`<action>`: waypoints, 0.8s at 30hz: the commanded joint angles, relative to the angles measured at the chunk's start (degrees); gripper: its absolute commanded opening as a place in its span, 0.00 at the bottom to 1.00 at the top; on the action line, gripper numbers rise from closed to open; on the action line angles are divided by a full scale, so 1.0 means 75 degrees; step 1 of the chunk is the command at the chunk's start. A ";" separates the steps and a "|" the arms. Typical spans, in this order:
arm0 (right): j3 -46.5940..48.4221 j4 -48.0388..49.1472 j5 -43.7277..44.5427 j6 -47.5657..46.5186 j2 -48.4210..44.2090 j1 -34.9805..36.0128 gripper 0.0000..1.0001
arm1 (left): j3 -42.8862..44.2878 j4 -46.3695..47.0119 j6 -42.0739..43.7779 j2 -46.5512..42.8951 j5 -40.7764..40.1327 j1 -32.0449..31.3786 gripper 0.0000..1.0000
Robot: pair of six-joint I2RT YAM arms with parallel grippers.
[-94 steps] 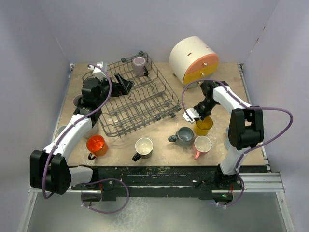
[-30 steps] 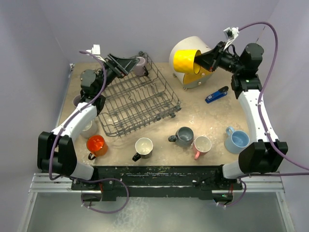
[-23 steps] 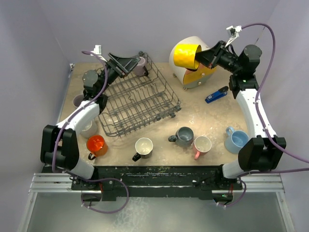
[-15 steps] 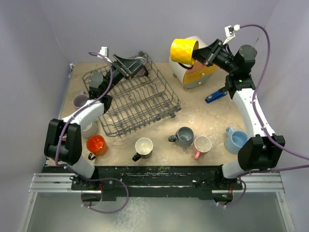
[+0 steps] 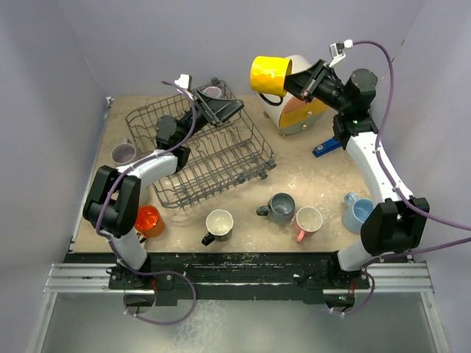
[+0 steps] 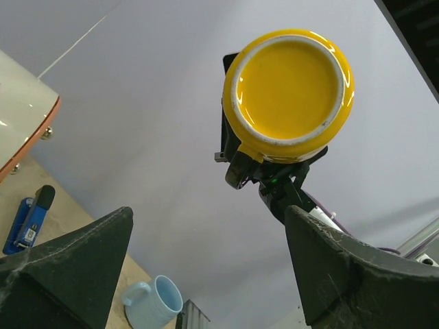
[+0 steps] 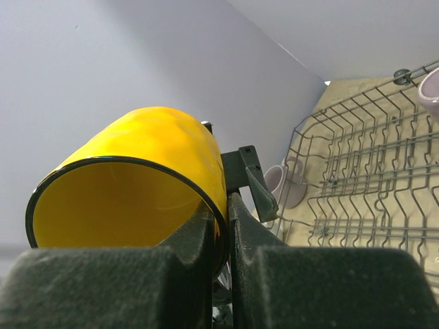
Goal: Load the cups into the dish rack
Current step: Turn the cup upside down in the dish rack.
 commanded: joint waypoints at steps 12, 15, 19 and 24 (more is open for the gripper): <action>0.0028 0.0757 0.0337 0.0963 -0.0121 0.0490 0.00 | 0.0886 0.0722 0.0450 0.0441 0.0147 -0.0638 0.82; 0.0043 0.0739 0.0360 0.0981 -0.0094 0.0572 0.00 | 0.1099 0.0829 0.0447 0.0620 0.0039 -0.0775 0.79; 0.0062 0.0689 0.0383 0.1002 -0.0071 0.0627 0.00 | 0.1523 0.1052 0.0446 0.0872 0.0015 -0.0954 0.75; 0.0086 0.0636 0.0424 0.1014 -0.0063 0.0665 0.00 | 0.1697 0.1292 0.0446 0.0990 -0.0152 -0.1071 0.68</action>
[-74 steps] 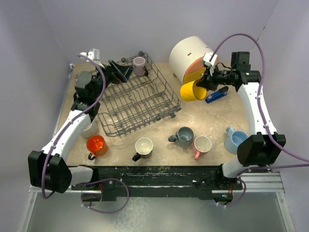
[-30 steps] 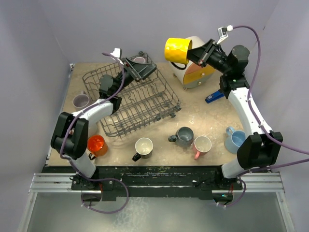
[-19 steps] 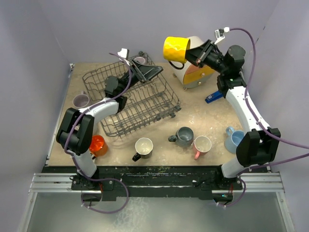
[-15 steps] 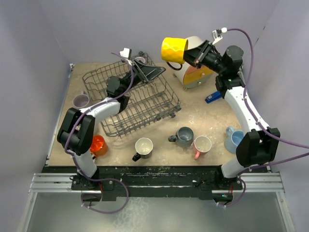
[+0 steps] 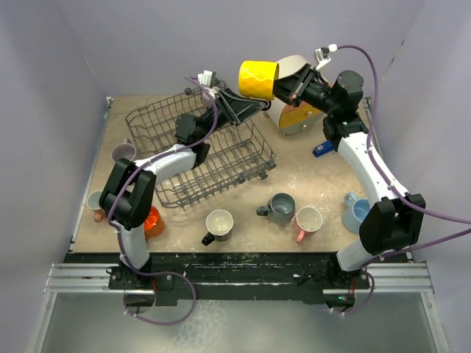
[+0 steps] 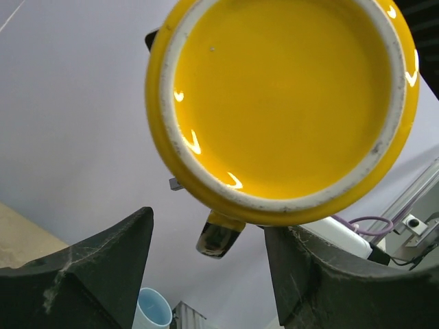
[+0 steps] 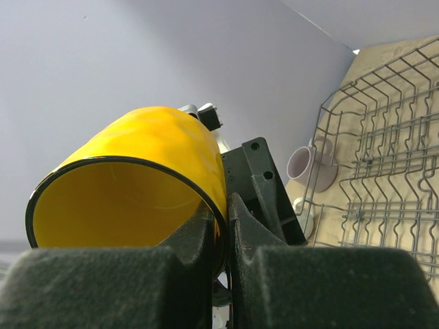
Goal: Load the cups into the dish rack
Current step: Turn the cup upside down in the dish rack.
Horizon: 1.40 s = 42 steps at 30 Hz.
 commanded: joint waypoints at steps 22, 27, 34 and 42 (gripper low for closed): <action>0.0277 0.0489 0.0282 0.0575 -0.0100 0.0229 0.00 | 0.0843 0.1212 0.0041 0.0296 -0.0368 -0.0125 0.00; 0.0214 0.0487 0.0272 0.0452 -0.0132 0.0229 0.09 | 0.0782 0.1308 0.0011 0.0236 -0.0396 -0.0112 0.00; -0.0100 0.0539 0.0130 -0.0071 -0.0256 0.0228 0.36 | 0.0432 0.1807 -0.0333 0.0099 -0.0617 -0.0007 0.00; -0.0373 0.1479 -0.0761 -0.1069 -0.0333 0.0216 0.57 | -0.0089 0.2087 -0.0454 -0.0318 -0.0677 0.0232 0.00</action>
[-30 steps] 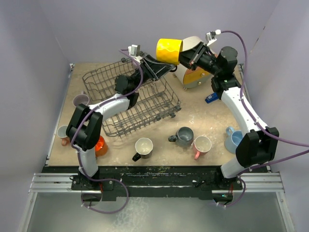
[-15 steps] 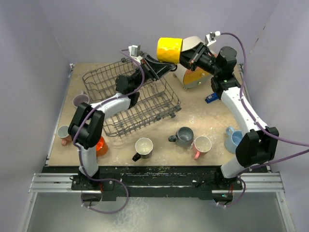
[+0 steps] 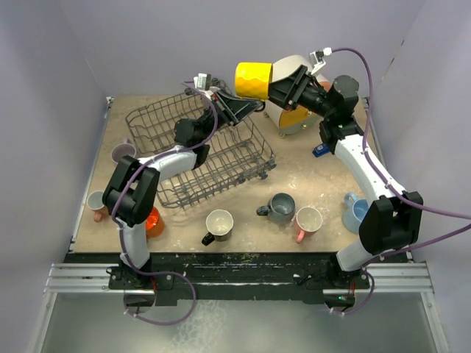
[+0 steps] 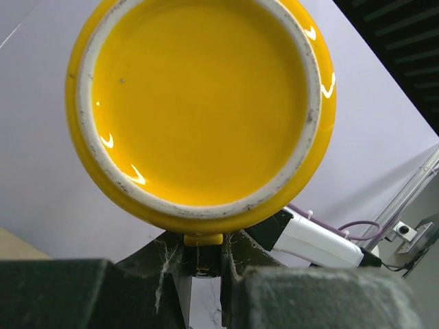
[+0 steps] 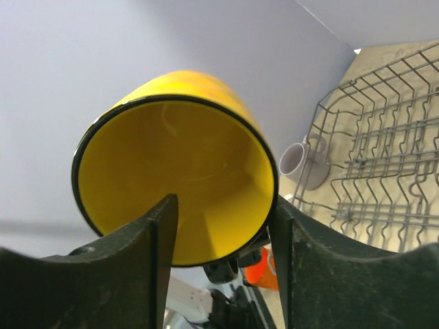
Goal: Load the cups into the dish rack
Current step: Turn the cup upside down in the dish rack.
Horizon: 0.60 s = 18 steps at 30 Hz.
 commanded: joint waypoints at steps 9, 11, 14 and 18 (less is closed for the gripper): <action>-0.0223 0.1765 -0.1620 -0.1830 -0.0490 -0.0132 0.68 | -0.0424 0.1052 -0.0093 -0.1046 -0.0187 0.0471 0.00; -0.0214 0.1838 -0.1862 -0.2083 -0.0515 -0.0218 0.68 | -0.0521 0.1001 -0.0086 -0.1148 -0.0174 0.0561 0.00; -0.0215 0.1938 -0.2249 -0.2452 -0.0581 -0.0318 0.69 | -0.0622 0.0927 -0.0093 -0.1249 -0.0128 0.0679 0.00; -0.0105 0.1371 -0.2751 -0.3636 -0.0709 -0.0459 0.69 | -0.0601 0.0712 -0.0082 -0.1329 0.0096 0.0802 0.00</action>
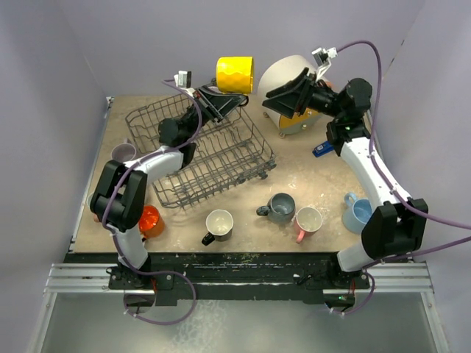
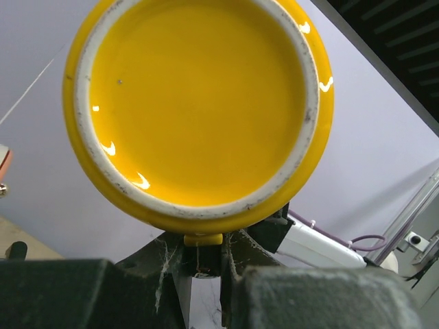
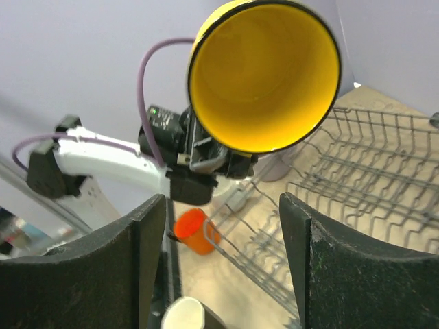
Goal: Load the cups into the dish rack
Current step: Turn the cup upside down in the dish rack.
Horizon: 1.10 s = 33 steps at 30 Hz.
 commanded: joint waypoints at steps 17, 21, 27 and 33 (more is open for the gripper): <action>0.0555 -0.4108 -0.0751 -0.7928 -0.1095 -0.0480 0.79 | 0.0003 -0.1347 0.0631 -0.1107 0.1046 0.0923 0.00; 0.0493 -0.4434 -0.0583 -0.8506 -0.1154 -0.0504 0.80 | 0.0030 -0.2394 0.1261 -0.1360 0.1254 0.1135 0.00; 0.0244 -0.4496 -0.0259 -0.8826 -0.1219 -0.0582 0.81 | 0.0119 -0.3804 0.2164 -0.1657 0.1417 0.1438 0.00; -0.0111 -0.4302 -0.0096 -0.8833 -0.1327 -0.0748 0.82 | 0.0295 -0.5081 0.2997 -0.1764 0.1481 0.1756 0.00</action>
